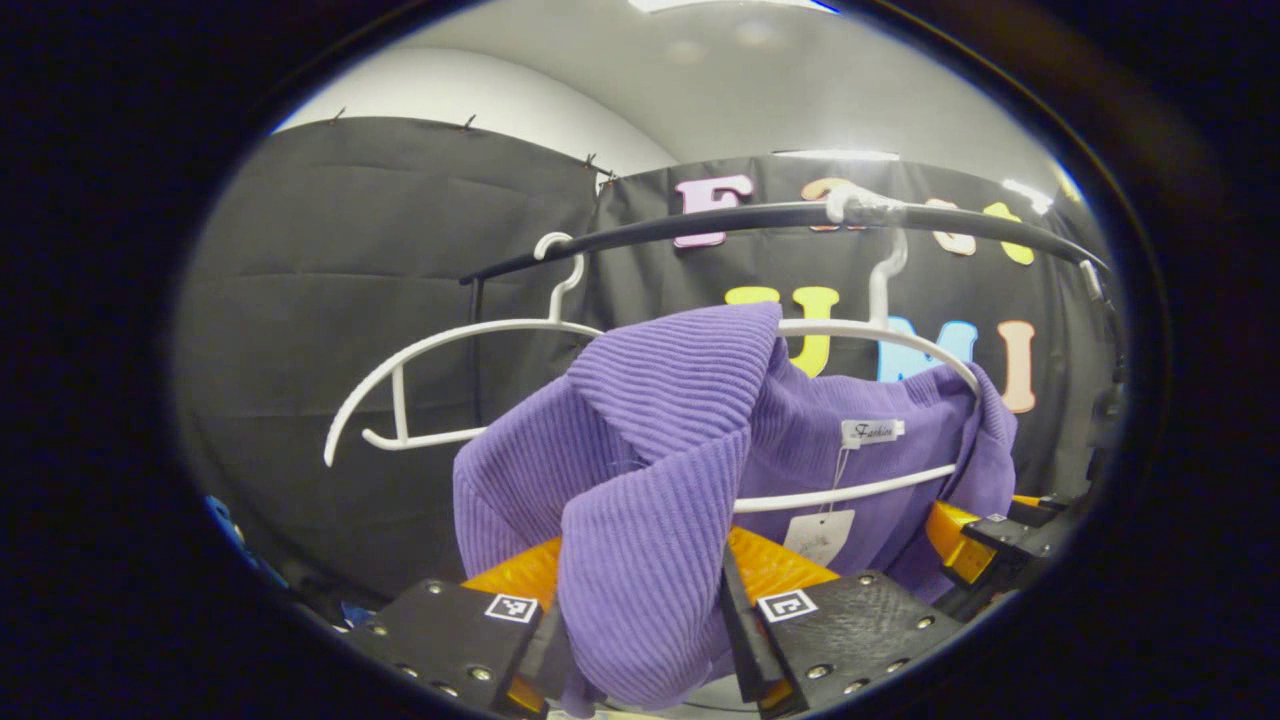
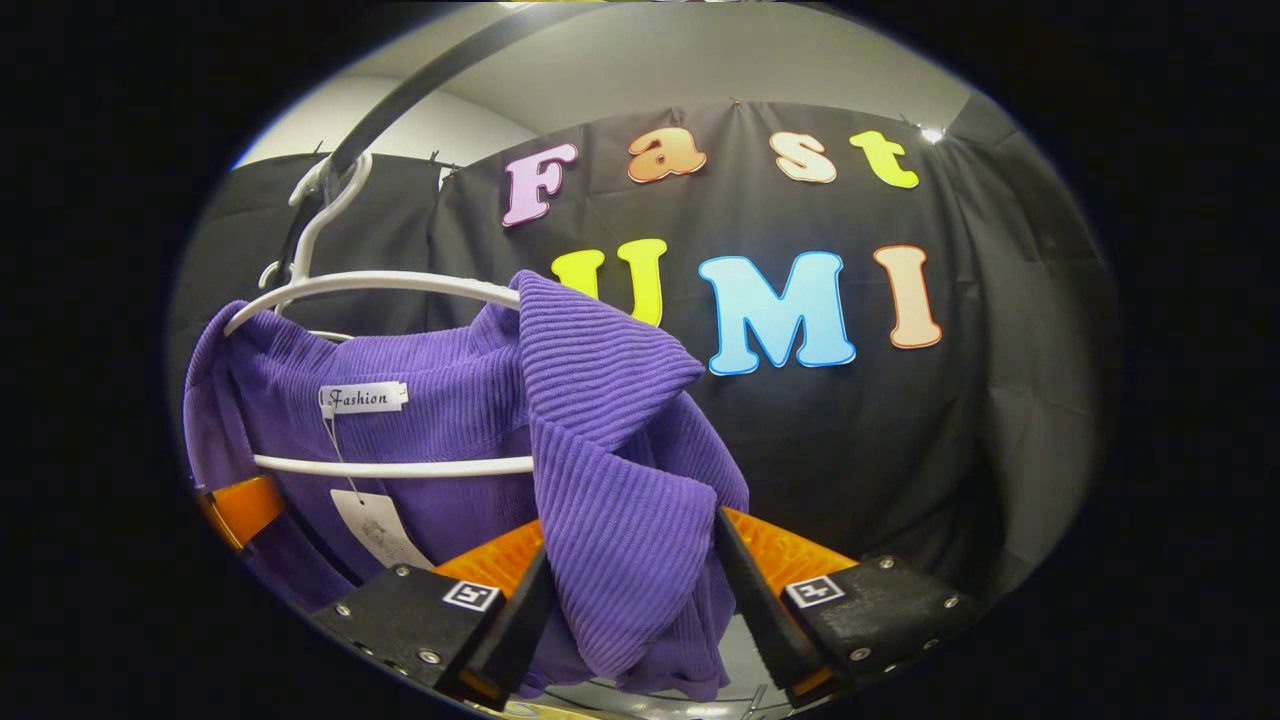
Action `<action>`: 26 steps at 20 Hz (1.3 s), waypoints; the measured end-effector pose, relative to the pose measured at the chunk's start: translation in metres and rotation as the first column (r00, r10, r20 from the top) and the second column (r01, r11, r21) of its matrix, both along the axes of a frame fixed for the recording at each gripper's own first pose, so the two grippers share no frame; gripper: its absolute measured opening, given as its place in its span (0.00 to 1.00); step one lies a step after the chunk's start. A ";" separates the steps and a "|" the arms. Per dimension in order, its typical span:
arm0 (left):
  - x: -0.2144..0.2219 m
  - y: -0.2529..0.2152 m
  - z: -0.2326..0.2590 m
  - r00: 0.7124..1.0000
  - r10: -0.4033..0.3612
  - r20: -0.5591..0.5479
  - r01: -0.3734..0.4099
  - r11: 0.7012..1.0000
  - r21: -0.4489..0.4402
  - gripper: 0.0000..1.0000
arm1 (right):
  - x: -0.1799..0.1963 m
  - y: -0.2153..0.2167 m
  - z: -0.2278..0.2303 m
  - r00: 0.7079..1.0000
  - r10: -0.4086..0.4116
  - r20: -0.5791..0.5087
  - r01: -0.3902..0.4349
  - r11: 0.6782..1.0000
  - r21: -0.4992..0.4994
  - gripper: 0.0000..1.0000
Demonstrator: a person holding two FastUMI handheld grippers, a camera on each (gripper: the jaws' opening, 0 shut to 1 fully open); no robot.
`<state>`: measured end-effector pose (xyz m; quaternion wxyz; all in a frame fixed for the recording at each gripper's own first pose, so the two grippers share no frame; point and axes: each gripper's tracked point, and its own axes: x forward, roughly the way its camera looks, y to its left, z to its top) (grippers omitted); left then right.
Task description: Grasp the clothes on the hanger with both hands and then place them into the laundry hamper below.
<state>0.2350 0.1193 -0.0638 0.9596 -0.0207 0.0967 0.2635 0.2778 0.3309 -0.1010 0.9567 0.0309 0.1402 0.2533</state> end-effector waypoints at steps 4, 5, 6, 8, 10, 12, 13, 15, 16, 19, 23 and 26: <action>-0.002 0.001 0.004 0.999 -0.001 0.035 0.001 1.000 -0.011 0.40 | 0.012 0.001 0.001 1.000 0.015 0.007 -0.015 1.000 0.024 0.53; -0.003 -0.001 0.007 0.999 -0.012 0.047 0.013 1.000 -0.016 0.30 | 0.013 0.002 0.002 1.000 0.024 0.001 -0.024 0.999 0.039 0.40; -0.002 -0.001 0.010 0.998 -0.020 0.056 0.020 1.000 -0.006 0.20 | 0.014 0.002 0.003 1.000 0.028 -0.003 -0.028 0.998 0.057 0.35; -0.003 0.006 0.013 0.998 -0.010 0.068 0.010 1.000 0.000 0.00 | 0.015 0.000 0.003 0.999 0.035 -0.004 -0.035 0.996 0.081 0.17; -0.008 -0.006 0.013 0.996 -0.037 0.085 0.040 0.998 -0.040 0.05 | 0.013 0.008 0.003 0.996 0.086 0.000 -0.086 0.992 0.089 0.08; -0.016 -0.008 0.019 0.994 -0.050 0.102 0.056 0.997 -0.054 0.05 | 0.010 0.010 0.002 0.992 0.127 -0.010 -0.125 0.985 0.122 0.04; -0.018 -0.010 0.021 0.994 -0.053 0.100 0.059 0.997 -0.054 0.05 | 0.007 0.007 0.004 0.990 0.139 -0.013 -0.136 0.981 0.141 0.01; -0.018 -0.013 0.022 0.994 -0.055 0.093 0.061 0.996 -0.060 0.06 | 0.017 0.008 0.004 0.988 0.152 -0.004 -0.150 0.978 0.145 0.00; -0.018 -0.015 0.024 0.994 -0.053 0.096 0.060 0.996 -0.067 0.05 | 0.019 0.007 0.005 0.988 0.156 0.002 -0.154 0.977 0.144 0.00; -0.032 -0.017 0.041 0.993 -0.037 0.113 0.044 0.997 -0.064 0.05 | 0.013 0.003 0.008 0.986 0.163 0.026 -0.165 0.976 0.144 0.00; -0.043 -0.023 0.065 0.990 -0.033 0.135 0.039 0.998 -0.044 0.05 | 0.012 -0.005 0.010 0.986 0.165 0.025 -0.167 0.971 0.173 0.00; -0.046 -0.023 0.093 0.988 -0.049 0.149 0.048 0.999 0.009 0.00 | 0.009 -0.010 0.014 0.986 0.164 0.023 -0.165 0.968 0.190 0.00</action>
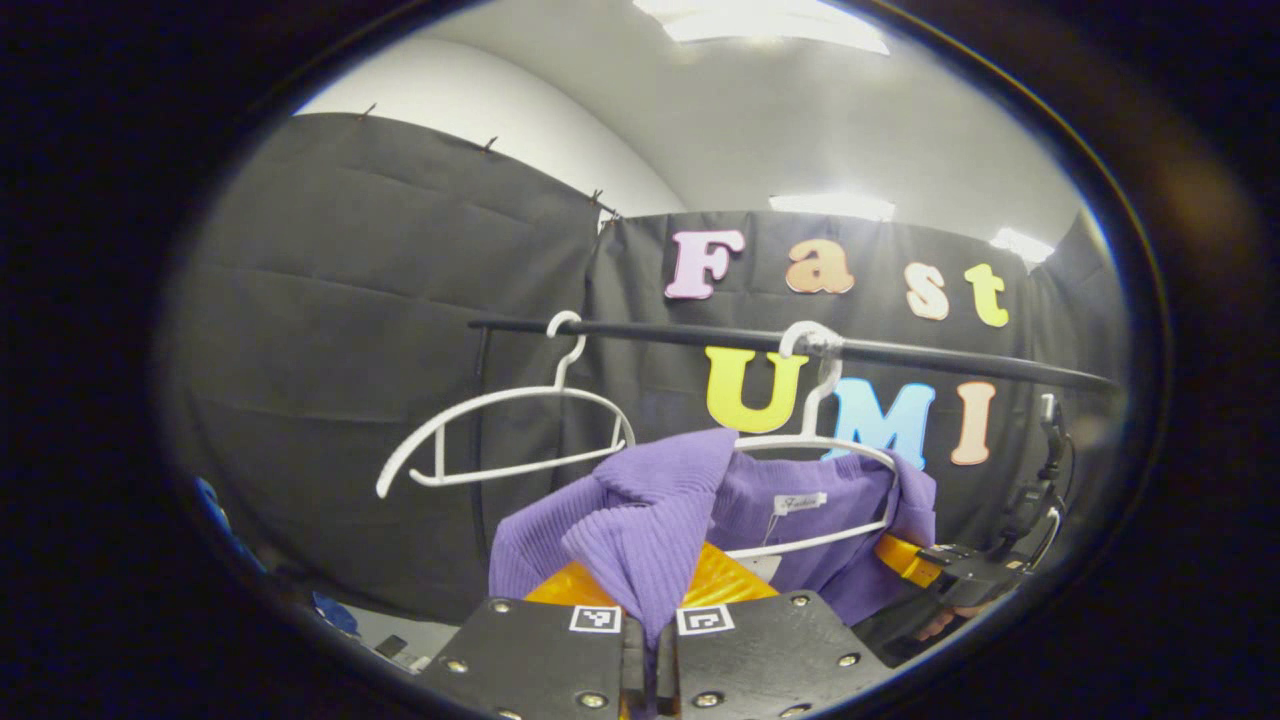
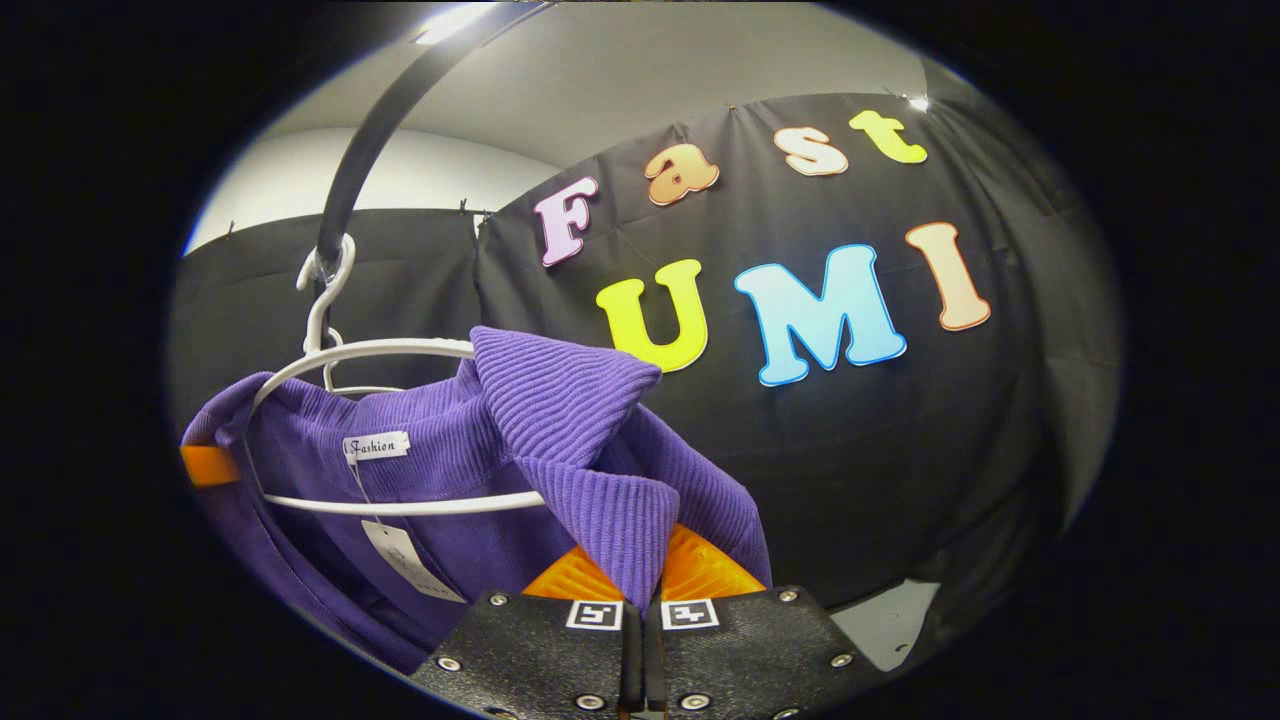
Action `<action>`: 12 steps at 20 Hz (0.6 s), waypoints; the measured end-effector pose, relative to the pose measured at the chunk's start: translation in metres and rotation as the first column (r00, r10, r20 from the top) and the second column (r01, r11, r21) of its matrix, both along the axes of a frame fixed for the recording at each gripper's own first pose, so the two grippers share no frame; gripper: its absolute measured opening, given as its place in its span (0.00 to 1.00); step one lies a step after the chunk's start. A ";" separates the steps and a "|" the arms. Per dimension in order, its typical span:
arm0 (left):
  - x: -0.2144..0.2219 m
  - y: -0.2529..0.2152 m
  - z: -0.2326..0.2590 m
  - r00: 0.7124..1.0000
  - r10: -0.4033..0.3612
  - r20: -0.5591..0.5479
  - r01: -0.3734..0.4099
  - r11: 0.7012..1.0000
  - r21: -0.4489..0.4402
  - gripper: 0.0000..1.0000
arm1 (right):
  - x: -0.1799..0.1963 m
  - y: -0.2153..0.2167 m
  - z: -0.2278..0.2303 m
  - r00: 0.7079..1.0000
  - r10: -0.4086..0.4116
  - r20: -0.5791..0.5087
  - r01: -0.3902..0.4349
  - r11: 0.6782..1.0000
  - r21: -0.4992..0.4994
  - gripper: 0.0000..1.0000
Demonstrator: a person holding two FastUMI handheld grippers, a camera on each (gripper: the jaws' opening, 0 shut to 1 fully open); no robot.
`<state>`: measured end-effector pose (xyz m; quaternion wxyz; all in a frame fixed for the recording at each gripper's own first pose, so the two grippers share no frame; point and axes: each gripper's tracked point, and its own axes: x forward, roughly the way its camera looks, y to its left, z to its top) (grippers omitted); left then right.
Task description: Grasp the clothes on the hanger with both hands and then place them into the laundry hamper below.
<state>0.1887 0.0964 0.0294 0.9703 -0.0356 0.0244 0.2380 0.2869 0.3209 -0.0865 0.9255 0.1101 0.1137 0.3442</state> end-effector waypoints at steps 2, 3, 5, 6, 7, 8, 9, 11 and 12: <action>-0.003 0.004 0.013 1.000 0.002 0.018 -0.002 1.000 0.005 0.05 | -0.003 0.000 0.002 1.000 0.000 0.001 0.000 1.000 0.003 0.00; -0.006 0.008 0.017 1.000 0.009 0.030 -0.009 1.000 0.000 0.05 | -0.007 -0.001 0.002 1.000 0.001 0.000 -0.001 1.000 0.001 0.00; -0.013 0.020 0.025 0.999 0.027 0.038 -0.027 1.000 0.010 0.05 | -0.010 -0.004 0.007 1.000 -0.006 0.006 0.006 1.000 0.000 0.00; -0.013 0.026 0.031 0.999 0.030 0.044 -0.031 0.999 0.015 0.05 | -0.011 -0.005 0.009 1.000 -0.010 0.008 0.010 1.000 0.001 0.00; -0.013 0.031 0.035 0.998 0.028 0.052 -0.029 0.999 0.018 0.05 | -0.011 -0.003 0.008 1.000 -0.010 0.007 0.010 1.000 0.000 0.00; -0.011 0.034 0.038 0.999 0.012 0.049 -0.013 1.000 0.018 0.05 | -0.012 -0.001 0.007 1.000 -0.005 0.006 0.005 1.000 -0.010 0.00; -0.011 0.037 0.038 0.999 0.004 0.040 -0.005 1.000 0.022 0.05 | -0.015 0.001 0.006 1.000 -0.003 0.006 0.003 1.000 -0.019 0.00; -0.013 0.048 0.045 0.999 -0.006 0.053 0.004 1.000 0.031 0.05 | -0.018 0.003 0.011 1.000 -0.019 0.007 0.020 1.000 -0.014 0.00; -0.014 0.053 0.048 0.998 -0.012 0.060 0.011 1.000 0.024 0.07 | -0.021 0.002 0.013 0.999 -0.032 0.007 0.032 0.999 -0.012 0.00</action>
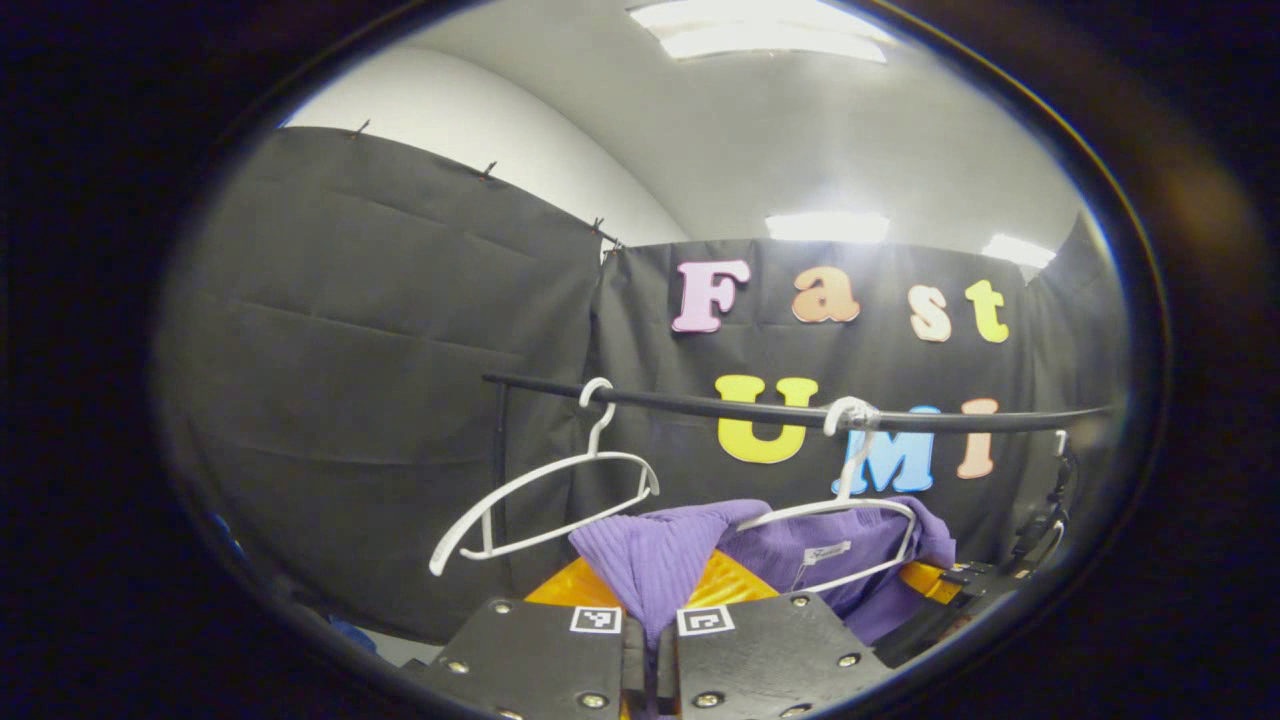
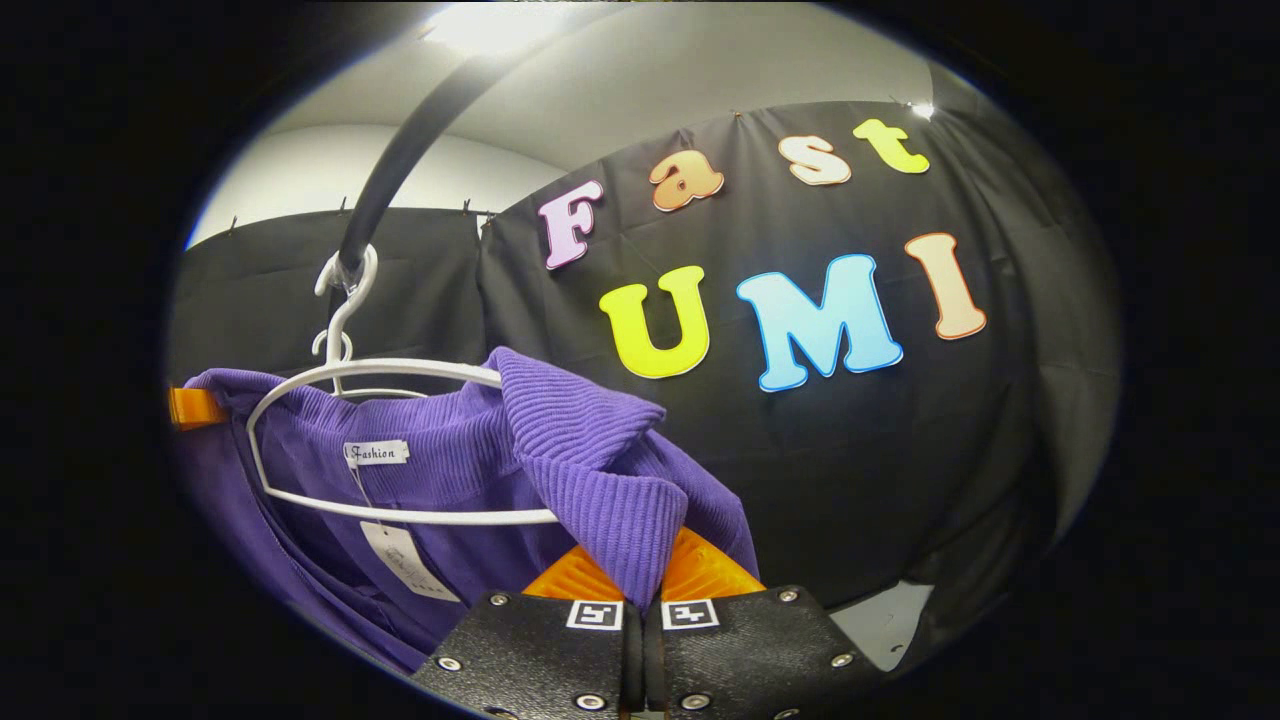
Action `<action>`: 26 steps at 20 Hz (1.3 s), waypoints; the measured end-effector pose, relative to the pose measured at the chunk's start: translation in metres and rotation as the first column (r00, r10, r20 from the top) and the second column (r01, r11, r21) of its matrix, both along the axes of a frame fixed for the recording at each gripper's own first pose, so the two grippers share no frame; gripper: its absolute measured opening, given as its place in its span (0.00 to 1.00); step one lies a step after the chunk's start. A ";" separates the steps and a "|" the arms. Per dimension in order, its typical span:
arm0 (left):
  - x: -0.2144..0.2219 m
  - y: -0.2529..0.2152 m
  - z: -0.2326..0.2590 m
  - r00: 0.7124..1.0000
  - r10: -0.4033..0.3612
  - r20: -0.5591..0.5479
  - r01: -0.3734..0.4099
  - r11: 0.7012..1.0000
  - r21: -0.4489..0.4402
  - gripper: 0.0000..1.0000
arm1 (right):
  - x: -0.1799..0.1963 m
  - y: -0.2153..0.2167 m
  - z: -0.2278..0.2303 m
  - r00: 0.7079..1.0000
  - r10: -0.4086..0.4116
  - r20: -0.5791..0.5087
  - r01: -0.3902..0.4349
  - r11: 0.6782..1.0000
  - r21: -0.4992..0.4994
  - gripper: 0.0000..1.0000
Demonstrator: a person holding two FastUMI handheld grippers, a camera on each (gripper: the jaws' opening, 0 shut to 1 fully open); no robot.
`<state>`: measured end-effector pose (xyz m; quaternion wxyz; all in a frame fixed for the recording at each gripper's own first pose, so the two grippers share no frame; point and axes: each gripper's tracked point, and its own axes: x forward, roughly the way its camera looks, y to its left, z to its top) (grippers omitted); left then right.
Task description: Grasp the clothes on the hanger with both hands and then place them into the laundry hamper below.
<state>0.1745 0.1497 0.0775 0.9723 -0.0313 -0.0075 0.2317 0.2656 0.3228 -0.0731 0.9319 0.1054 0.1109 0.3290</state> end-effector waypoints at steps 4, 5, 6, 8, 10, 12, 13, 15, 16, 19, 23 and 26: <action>-0.007 0.026 0.005 0.999 -0.025 0.022 0.026 0.999 -0.043 0.12 | -0.004 0.003 0.010 0.999 -0.051 0.017 0.051 0.999 -0.006 0.00; -0.008 0.032 0.004 0.999 -0.034 0.021 0.036 0.998 -0.050 0.12 | -0.005 0.005 0.012 0.998 -0.065 0.020 0.065 0.998 0.000 0.00; -0.008 0.038 0.005 0.999 -0.044 0.019 0.045 0.998 -0.054 0.12 | -0.005 0.005 0.014 0.996 -0.081 0.021 0.081 0.997 0.004 0.00; -0.005 0.050 0.006 0.997 -0.071 0.019 0.072 0.995 -0.069 0.12 | -0.005 0.001 0.015 0.994 -0.110 0.018 0.110 0.994 0.005 0.00; -0.004 0.058 0.006 0.995 -0.097 0.018 0.098 0.993 -0.072 0.05 | -0.006 0.001 0.016 0.991 -0.135 0.015 0.135 0.991 0.004 0.00; -0.004 0.067 0.004 0.993 -0.115 0.018 0.116 0.990 -0.076 0.05 | -0.006 0.000 0.016 0.987 -0.157 0.024 0.157 0.988 -0.006 0.00; -0.005 0.069 0.002 0.992 -0.126 0.019 0.127 0.988 -0.085 0.05 | -0.006 0.000 0.017 0.986 -0.164 0.030 0.164 0.986 -0.010 0.00; -0.006 0.078 0.002 0.990 -0.143 0.021 0.144 0.985 -0.091 0.05 | -0.008 0.000 0.020 0.983 -0.180 0.040 0.180 0.983 -0.016 0.00; -0.005 0.083 0.001 0.989 -0.150 0.020 0.151 0.984 -0.094 0.05 | -0.010 0.001 0.022 0.981 -0.187 0.044 0.188 0.982 -0.019 0.00; -0.010 0.094 -0.003 0.984 -0.177 0.029 0.179 0.976 -0.126 0.05 | -0.011 0.002 0.023 0.976 -0.209 0.056 0.210 0.977 -0.025 0.00; -0.012 0.111 -0.021 0.981 -0.195 0.007 0.194 0.971 -0.139 0.05 | -0.010 0.005 0.027 0.969 -0.237 0.069 0.240 0.970 -0.041 0.00; -0.010 0.117 -0.042 0.978 -0.206 -0.011 0.201 0.965 -0.168 0.12 | -0.009 0.007 0.031 0.964 -0.258 0.070 0.262 0.964 -0.053 0.00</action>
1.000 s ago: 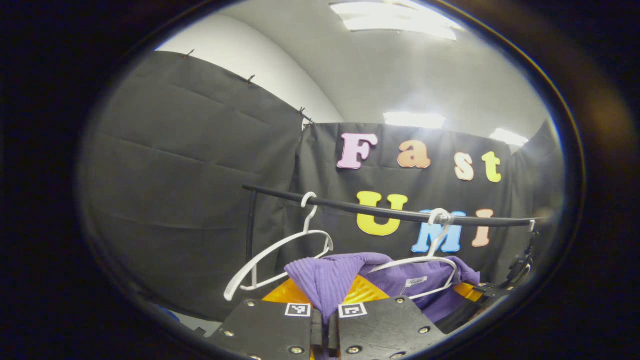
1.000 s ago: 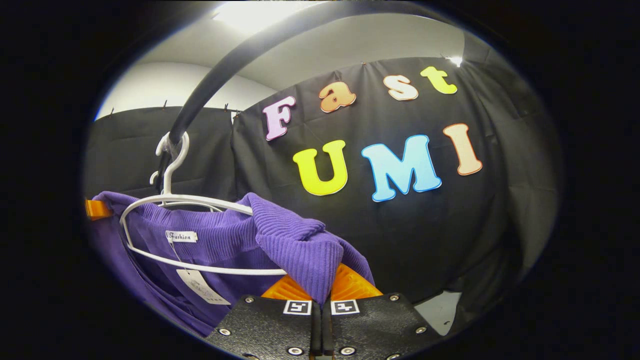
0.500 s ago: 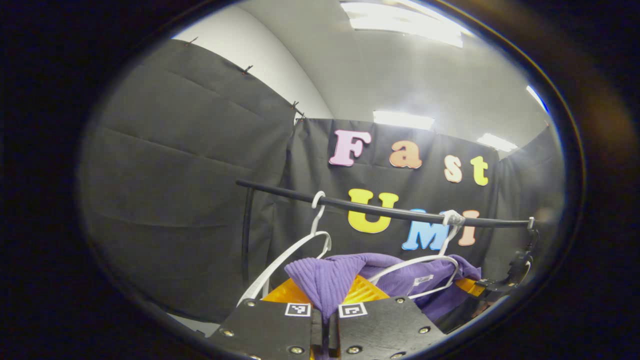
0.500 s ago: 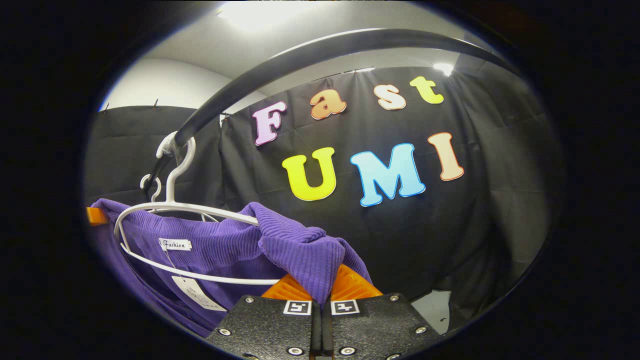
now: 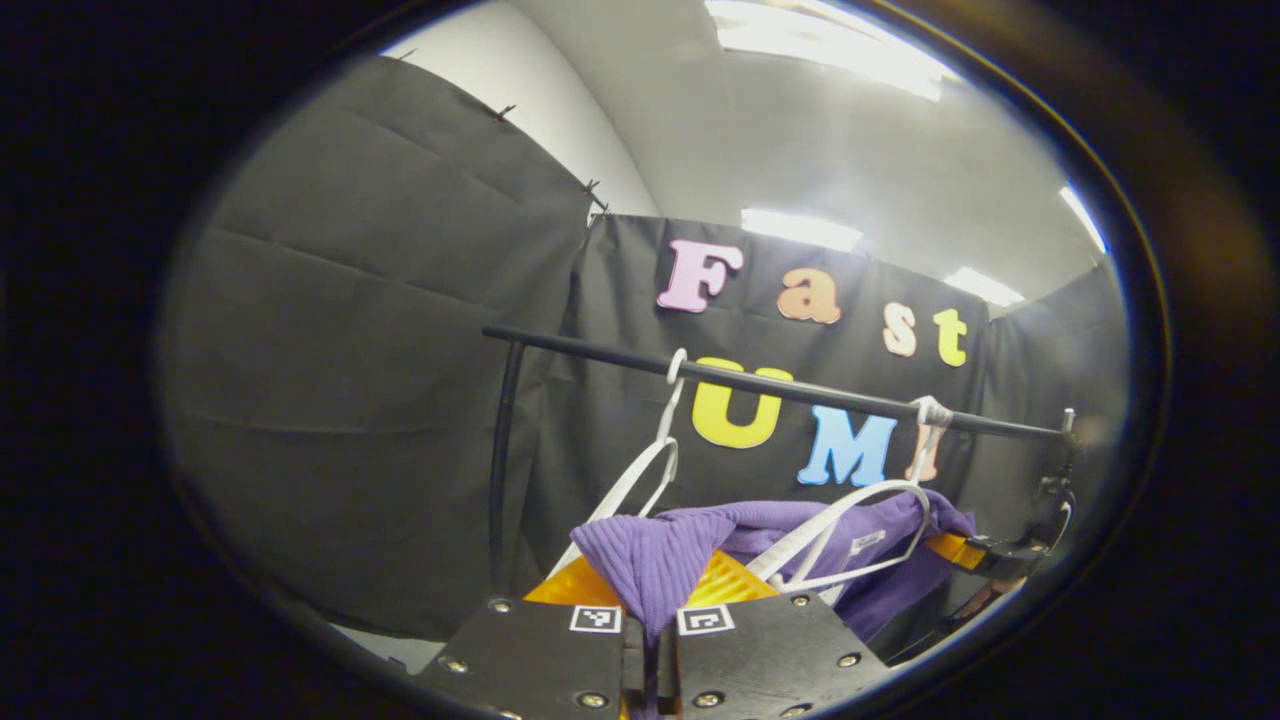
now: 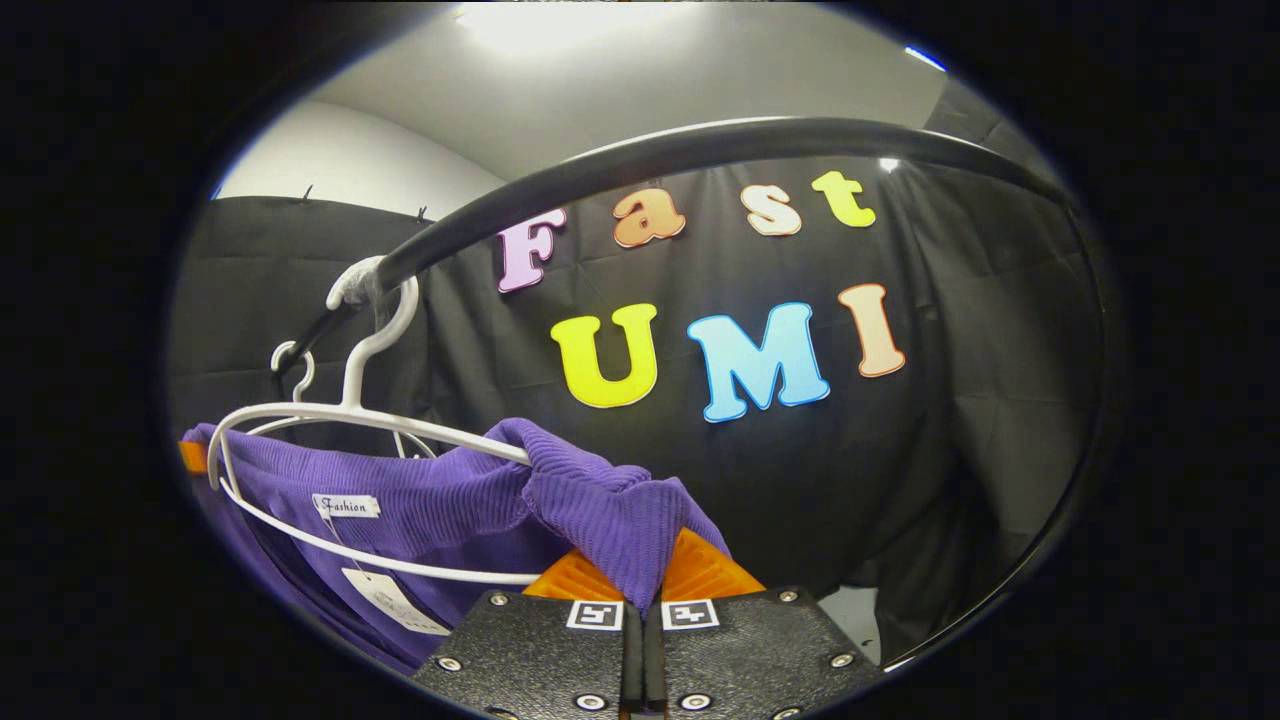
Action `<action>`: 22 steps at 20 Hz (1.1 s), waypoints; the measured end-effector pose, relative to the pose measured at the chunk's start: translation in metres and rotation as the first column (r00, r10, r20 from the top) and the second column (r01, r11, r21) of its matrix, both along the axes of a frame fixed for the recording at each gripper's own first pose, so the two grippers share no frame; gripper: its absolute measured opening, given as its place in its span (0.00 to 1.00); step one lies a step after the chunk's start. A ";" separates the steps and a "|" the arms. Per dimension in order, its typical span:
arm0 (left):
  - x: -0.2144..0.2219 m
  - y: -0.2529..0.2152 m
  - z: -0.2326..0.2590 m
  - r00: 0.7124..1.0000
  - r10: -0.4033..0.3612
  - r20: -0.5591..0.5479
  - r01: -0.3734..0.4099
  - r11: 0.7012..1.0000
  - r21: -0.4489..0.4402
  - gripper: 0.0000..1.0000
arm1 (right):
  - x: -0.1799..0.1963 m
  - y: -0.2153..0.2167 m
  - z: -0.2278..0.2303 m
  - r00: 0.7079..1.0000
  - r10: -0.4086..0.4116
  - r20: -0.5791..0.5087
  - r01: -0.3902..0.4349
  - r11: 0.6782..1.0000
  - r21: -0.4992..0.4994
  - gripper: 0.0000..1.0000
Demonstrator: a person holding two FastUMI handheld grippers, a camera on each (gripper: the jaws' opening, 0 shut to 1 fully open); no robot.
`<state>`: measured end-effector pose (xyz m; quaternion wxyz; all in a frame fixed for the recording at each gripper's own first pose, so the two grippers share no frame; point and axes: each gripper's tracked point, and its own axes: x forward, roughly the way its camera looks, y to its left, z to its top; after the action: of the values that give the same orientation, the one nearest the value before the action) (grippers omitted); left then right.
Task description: Grasp the clothes on the hanger with both hands and then place them into the laundry hamper below.
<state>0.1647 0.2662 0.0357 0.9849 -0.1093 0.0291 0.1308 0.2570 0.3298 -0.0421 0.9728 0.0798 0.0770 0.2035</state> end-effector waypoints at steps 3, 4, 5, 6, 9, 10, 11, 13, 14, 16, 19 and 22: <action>0.000 -0.002 -0.016 1.000 -0.020 -0.001 0.020 0.999 -0.036 0.05 | -0.004 0.000 0.002 1.000 -0.020 0.003 0.020 1.000 -0.018 0.00; -0.001 -0.002 -0.021 1.000 -0.020 -0.001 0.020 0.999 -0.042 0.05 | -0.004 0.000 0.003 1.000 -0.025 0.006 0.025 0.999 -0.023 0.00; -0.001 -0.003 -0.025 1.000 -0.016 -0.004 0.016 0.999 -0.047 0.05 | -0.004 -0.001 0.002 1.000 -0.026 0.006 0.026 0.999 -0.026 0.00; 0.000 -0.004 -0.030 1.000 -0.010 -0.008 0.010 0.999 -0.042 0.05 | -0.004 0.000 0.002 1.000 -0.024 0.006 0.024 0.999 -0.023 0.00; 0.001 -0.017 -0.046 1.000 0.000 -0.021 -0.001 1.000 -0.030 0.05 | -0.002 -0.003 0.003 1.000 -0.028 0.009 0.028 1.000 -0.012 0.00; 0.001 -0.024 -0.048 1.000 -0.001 -0.025 0.001 1.000 -0.020 0.05 | -0.001 -0.005 0.004 0.999 -0.033 0.011 0.033 0.999 -0.013 0.00; 0.004 -0.032 -0.053 1.000 -0.008 -0.030 0.008 1.000 -0.009 0.05 | -0.001 -0.007 0.006 0.999 -0.038 0.012 0.038 0.999 -0.013 0.00; 0.015 -0.050 -0.058 0.999 -0.024 -0.036 0.023 1.000 -0.004 0.05 | -0.005 -0.016 0.009 0.999 -0.048 0.018 0.048 0.999 -0.010 0.00; 0.016 -0.058 -0.060 0.999 -0.030 -0.038 0.030 1.000 -0.007 0.05 | -0.008 -0.023 0.011 0.998 -0.051 0.022 0.052 0.999 -0.008 0.00; 0.013 -0.072 -0.062 0.998 -0.034 -0.044 0.034 0.999 0.000 0.05 | -0.017 -0.035 0.013 0.998 -0.052 0.033 0.052 0.999 0.003 0.00; 0.022 -0.083 -0.064 0.998 -0.032 -0.049 0.033 0.999 0.010 0.05 | -0.010 -0.048 0.014 0.997 -0.064 0.053 0.064 0.998 0.005 0.00; 0.030 -0.095 -0.063 0.998 -0.028 -0.051 0.028 1.000 0.008 0.05 | 0.008 -0.061 0.014 0.995 -0.070 0.069 0.070 0.998 0.002 0.00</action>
<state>0.1947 0.1714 -0.0274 0.9861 -0.1013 0.0549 0.1199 0.2648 0.2692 -0.0283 0.9814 0.0751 0.0406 0.1717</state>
